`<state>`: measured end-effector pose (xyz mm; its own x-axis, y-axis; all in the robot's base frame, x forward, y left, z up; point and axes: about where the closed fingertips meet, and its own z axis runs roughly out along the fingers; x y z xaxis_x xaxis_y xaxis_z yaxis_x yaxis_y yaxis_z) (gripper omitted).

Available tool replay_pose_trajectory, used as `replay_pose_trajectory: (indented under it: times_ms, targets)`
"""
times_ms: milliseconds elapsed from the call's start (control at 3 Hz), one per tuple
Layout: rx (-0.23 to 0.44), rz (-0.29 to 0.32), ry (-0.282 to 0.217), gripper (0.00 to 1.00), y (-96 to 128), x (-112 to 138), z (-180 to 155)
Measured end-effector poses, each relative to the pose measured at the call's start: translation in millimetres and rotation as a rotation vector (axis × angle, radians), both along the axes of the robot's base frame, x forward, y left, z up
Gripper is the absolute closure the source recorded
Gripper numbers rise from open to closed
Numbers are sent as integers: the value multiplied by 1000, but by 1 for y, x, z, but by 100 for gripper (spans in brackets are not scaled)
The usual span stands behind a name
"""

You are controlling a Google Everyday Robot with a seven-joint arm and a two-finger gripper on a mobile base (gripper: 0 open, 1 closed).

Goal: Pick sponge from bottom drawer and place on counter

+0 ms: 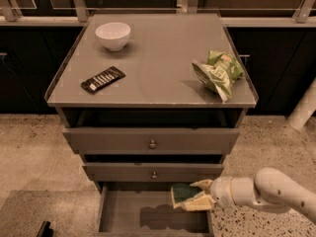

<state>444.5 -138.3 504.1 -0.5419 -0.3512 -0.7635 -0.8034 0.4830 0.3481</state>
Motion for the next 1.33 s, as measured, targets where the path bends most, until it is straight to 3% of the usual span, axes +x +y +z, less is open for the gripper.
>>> replay_pose_trajectory:
  times_ms: [333, 667, 1000, 1333]
  targets:
    - [-9, 17, 5, 100, 5, 0, 1]
    - [-71, 63, -58, 100, 27, -6, 39]
    - [-178, 124, -139, 100, 56, -10, 102]
    - [-284, 124, -229, 100, 64, -7, 174]
